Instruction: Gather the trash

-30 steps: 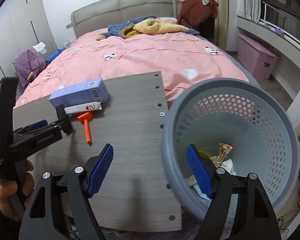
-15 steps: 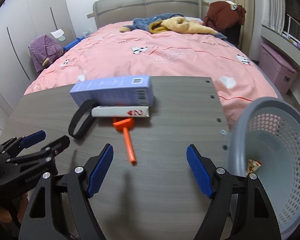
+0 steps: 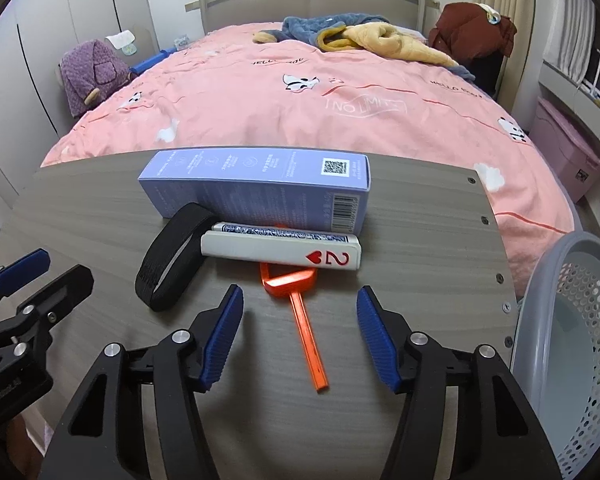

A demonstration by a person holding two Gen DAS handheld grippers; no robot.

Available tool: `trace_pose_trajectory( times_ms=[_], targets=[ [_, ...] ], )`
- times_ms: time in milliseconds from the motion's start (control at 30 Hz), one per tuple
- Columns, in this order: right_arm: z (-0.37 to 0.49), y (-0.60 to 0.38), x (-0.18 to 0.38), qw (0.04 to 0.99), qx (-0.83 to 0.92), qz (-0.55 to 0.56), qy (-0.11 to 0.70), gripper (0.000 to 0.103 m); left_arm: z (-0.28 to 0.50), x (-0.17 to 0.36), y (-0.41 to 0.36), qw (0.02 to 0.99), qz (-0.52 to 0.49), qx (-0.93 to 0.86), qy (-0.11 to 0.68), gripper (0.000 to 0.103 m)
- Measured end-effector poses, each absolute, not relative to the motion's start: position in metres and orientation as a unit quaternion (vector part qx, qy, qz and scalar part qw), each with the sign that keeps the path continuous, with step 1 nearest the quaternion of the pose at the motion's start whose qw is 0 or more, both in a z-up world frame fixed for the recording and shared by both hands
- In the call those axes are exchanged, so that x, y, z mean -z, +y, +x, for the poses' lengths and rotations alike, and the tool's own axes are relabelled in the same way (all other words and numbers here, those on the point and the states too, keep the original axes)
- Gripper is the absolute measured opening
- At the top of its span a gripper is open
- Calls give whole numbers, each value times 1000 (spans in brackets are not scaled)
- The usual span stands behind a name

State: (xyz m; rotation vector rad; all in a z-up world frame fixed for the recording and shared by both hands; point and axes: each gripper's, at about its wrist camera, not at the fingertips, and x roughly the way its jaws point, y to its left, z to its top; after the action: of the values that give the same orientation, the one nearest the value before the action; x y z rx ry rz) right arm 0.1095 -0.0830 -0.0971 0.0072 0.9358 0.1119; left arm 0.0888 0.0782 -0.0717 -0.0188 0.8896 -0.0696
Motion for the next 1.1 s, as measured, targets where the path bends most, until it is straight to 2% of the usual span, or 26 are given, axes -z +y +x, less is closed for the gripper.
trace_pose_trajectory(
  times_ms=[167, 267, 1100],
  targets=[
    [115, -76, 101, 890, -44, -18, 454, 45, 89, 72, 79, 901, -12, 40, 432, 71],
    [115, -75, 101, 890, -49, -21, 453, 27, 89, 72, 77, 901, -10, 42, 431, 71],
    [80, -122, 80, 863, -103, 73, 489, 26, 94, 78, 44, 894, 19, 77, 441, 71]
  ],
)
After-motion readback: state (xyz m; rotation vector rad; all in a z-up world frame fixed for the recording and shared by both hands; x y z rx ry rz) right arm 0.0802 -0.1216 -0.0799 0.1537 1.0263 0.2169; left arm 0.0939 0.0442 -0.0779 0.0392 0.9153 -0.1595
